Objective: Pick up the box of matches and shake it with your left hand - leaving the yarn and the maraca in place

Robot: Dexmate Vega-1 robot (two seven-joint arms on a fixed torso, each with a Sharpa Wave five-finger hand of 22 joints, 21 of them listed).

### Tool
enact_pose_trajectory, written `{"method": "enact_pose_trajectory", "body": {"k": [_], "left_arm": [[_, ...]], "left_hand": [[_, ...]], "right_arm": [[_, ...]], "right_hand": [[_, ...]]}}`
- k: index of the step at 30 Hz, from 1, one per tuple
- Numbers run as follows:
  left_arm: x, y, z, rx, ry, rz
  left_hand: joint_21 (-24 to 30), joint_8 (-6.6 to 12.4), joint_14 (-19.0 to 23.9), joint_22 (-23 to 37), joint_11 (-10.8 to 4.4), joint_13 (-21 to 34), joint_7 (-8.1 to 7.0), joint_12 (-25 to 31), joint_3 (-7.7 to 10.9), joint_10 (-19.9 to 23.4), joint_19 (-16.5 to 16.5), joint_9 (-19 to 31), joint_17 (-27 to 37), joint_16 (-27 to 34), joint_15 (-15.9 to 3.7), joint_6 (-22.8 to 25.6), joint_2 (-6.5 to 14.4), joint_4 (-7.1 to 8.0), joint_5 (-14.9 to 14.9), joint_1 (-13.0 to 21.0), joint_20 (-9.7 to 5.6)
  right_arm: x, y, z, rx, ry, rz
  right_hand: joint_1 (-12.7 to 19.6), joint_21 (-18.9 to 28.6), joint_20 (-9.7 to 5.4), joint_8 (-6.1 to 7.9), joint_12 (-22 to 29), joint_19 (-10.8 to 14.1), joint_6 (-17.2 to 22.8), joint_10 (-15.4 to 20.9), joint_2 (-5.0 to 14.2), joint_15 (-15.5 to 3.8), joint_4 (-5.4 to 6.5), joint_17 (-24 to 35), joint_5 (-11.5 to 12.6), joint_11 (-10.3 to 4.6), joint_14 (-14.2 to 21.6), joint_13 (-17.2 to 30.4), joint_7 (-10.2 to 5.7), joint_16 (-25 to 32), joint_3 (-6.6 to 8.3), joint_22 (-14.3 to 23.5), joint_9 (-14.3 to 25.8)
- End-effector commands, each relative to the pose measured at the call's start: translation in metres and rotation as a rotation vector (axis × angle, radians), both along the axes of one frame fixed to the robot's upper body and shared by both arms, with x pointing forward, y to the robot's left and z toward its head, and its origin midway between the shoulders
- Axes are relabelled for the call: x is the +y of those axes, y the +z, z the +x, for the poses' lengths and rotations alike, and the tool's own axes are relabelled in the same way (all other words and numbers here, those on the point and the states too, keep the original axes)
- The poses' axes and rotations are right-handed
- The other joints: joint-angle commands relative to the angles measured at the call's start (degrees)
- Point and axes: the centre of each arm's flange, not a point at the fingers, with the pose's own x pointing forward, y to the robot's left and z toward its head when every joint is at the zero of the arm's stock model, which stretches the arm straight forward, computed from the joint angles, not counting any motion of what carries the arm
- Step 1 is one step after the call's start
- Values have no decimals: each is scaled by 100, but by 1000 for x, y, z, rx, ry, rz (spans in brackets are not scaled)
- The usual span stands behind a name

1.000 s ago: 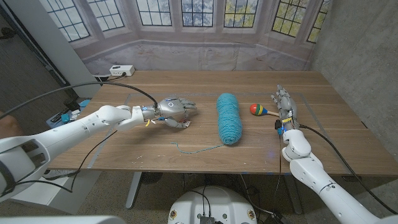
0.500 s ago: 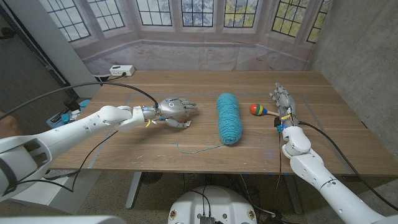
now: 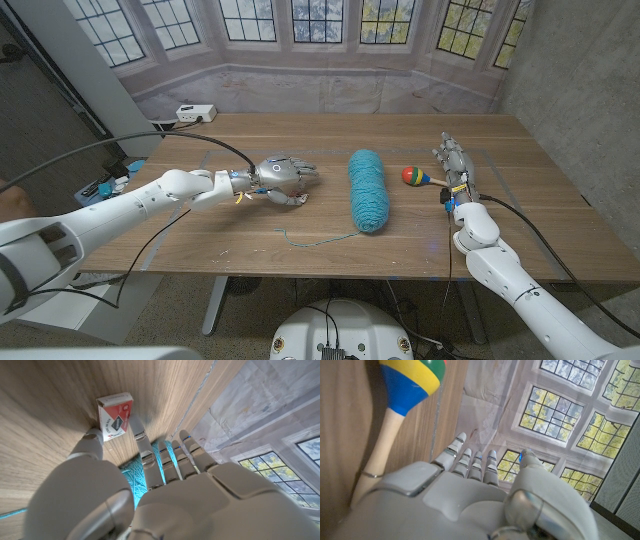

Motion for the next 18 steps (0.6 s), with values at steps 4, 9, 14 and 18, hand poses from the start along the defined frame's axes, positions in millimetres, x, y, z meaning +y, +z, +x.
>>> {"method": "enact_pose_trajectory", "body": {"k": [4,9,14,18], "left_arm": [[-2,8,-5,-20,-6,-21],[-2,7,-6,-20,0,-20],[-1,7,-6,-20,4,-24],[-1,8,-6,-22,11,-30]], "left_hand": [[17,104,68,22,14,13,-38,-30,-102,51,59,70,19,30,-32,25,1051,-78,-3,1213,4],[16,148,77,22,4,15,-38,-41,-106,53,64,125,22,26,-39,-5,1051,-68,0,1205,-8],[11,140,73,22,35,17,11,-56,-106,43,59,121,23,16,-40,-68,1049,-60,3,1194,-3],[4,86,70,22,39,19,41,-87,-111,-9,51,99,21,5,-35,-213,1045,-46,5,1167,-1]], "right_arm": [[-1,-3,-4,-5,4,2],[-1,-5,-5,-3,5,4],[-1,-6,-6,0,5,4],[-1,-6,-6,1,6,1]], "right_hand": [[1,9,-416,23,24,57,61,48,51,-100,15,23,-20,4,46,29,-9,17,38,12,7],[-2,10,-412,23,25,62,63,50,50,-104,16,25,-21,-1,44,29,-10,17,40,12,7],[-2,11,-409,23,24,64,64,50,49,-98,14,25,-22,7,47,29,-8,18,43,12,7],[-3,9,-408,23,24,62,67,51,49,-100,14,26,-23,9,43,29,-11,16,46,12,7]]}}
